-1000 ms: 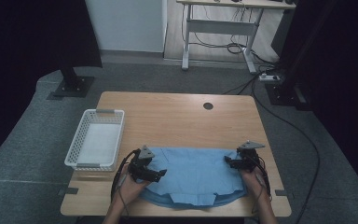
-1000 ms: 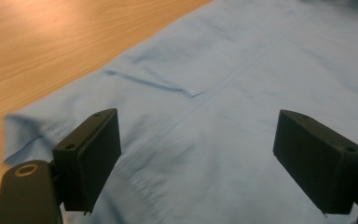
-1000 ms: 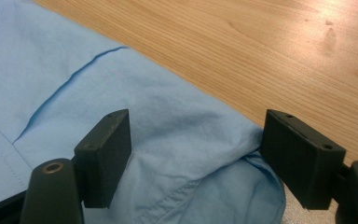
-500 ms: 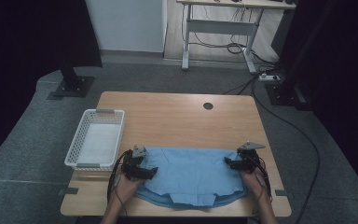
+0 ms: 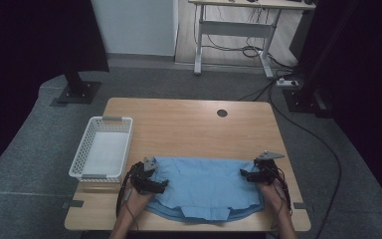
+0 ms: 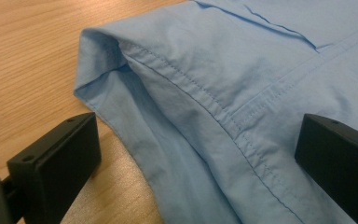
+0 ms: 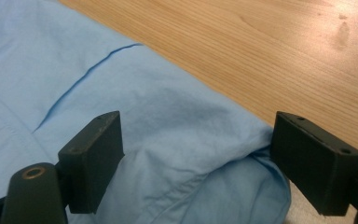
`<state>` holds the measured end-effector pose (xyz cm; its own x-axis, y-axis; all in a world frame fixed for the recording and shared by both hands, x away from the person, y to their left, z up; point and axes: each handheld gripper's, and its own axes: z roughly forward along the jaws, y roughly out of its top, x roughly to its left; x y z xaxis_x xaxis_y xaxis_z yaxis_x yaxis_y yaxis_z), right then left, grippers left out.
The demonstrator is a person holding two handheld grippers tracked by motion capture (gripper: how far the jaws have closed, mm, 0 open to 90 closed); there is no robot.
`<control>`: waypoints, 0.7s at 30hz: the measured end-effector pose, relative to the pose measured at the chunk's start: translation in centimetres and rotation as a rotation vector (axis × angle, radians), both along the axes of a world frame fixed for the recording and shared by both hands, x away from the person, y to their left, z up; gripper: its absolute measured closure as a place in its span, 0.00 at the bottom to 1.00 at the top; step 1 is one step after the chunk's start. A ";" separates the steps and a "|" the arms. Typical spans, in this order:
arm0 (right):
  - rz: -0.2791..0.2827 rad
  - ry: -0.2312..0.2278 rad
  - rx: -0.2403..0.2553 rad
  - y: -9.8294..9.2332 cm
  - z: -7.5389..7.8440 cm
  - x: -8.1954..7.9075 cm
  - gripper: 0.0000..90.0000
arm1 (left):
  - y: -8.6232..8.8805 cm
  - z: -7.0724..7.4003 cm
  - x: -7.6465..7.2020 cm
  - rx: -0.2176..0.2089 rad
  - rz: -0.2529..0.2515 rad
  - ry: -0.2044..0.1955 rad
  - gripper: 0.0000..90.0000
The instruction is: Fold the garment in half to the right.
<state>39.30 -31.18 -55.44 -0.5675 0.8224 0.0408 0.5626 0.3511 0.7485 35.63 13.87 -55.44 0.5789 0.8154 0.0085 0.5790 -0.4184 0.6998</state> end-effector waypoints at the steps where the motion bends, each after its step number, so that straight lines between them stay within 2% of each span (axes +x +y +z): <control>1: -0.001 0.002 0.000 0.0 0.1 -0.1 0.19 | 0.0 0.0 0.0 0.000 0.000 0.000 0.00; 6: 0.009 -0.009 -0.007 0.2 1.1 -1.0 0.18 | 0.0 0.0 0.0 0.000 0.000 0.000 0.00; 11: 0.027 -0.033 -0.002 1.0 2.7 -1.8 0.18 | 0.0 0.0 0.0 -0.003 -0.005 -0.002 0.01; 18: 0.087 -0.069 -0.001 3.5 5.1 -2.7 0.18 | 0.1 0.0 -0.1 -0.004 -0.013 -0.003 0.01; 21: 0.120 -0.078 0.015 4.8 5.7 -3.0 0.17 | 0.1 0.0 -0.2 -0.004 -0.019 -0.004 0.01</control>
<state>36.34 -26.41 -49.73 -0.6634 0.7482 0.0043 0.4570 0.4006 0.7942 35.46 13.96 -55.43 0.5939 0.8045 0.0074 0.5687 -0.4263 0.7035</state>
